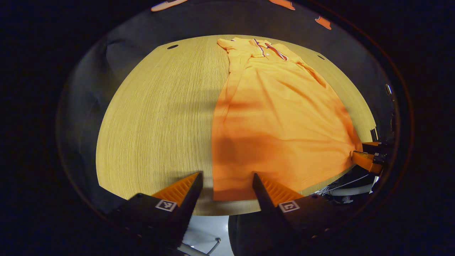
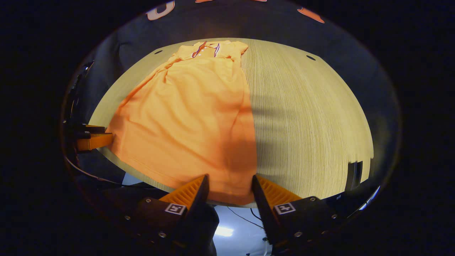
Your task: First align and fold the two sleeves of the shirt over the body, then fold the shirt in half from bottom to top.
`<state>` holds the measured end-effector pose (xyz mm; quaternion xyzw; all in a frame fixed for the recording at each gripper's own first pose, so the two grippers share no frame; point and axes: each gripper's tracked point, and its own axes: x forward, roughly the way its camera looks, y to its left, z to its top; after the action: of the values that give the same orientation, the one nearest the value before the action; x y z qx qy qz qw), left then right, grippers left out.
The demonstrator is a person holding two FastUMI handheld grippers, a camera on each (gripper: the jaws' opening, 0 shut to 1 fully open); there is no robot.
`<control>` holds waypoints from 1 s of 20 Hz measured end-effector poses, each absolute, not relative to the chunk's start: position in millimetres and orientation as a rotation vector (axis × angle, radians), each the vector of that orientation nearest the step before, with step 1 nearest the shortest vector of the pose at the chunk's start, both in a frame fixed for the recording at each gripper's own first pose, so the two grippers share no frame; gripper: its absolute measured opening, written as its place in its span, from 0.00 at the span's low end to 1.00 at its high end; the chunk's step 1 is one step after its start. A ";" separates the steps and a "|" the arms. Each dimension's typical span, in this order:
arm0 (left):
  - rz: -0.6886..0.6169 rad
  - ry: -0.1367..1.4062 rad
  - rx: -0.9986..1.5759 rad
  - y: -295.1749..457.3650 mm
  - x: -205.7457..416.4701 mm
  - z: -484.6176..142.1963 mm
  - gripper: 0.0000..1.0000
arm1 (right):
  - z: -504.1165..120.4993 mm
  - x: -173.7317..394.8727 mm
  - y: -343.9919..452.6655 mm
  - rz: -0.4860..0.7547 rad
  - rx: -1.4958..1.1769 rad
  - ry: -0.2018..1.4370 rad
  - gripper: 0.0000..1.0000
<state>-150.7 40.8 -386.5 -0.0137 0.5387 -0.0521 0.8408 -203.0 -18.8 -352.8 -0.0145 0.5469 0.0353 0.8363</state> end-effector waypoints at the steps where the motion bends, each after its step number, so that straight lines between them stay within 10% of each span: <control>1: -0.124 1.129 -0.054 31.1 -146.9 -387.2 0.51 | -353.6 -198.1 -18.3 0.059 -0.006 1.160 0.54; 3: -0.153 1.131 -0.032 23.7 -147.6 -380.5 0.05 | -352.8 -200.8 -3.3 0.105 0.098 1.188 0.12; 4: -0.169 1.129 -0.028 21.0 -146.2 -384.3 0.02 | -351.0 -206.7 0.6 0.128 0.165 1.201 0.12; 20: -0.226 0.802 -0.107 25.3 -7.1 -252.7 0.02 | -245.6 -57.2 1.9 0.166 0.338 0.879 0.05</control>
<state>-7.1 25.3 -252.7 -0.0518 0.3892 -0.1096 0.9131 -57.2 1.9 -245.6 0.1625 0.4229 0.0800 0.8879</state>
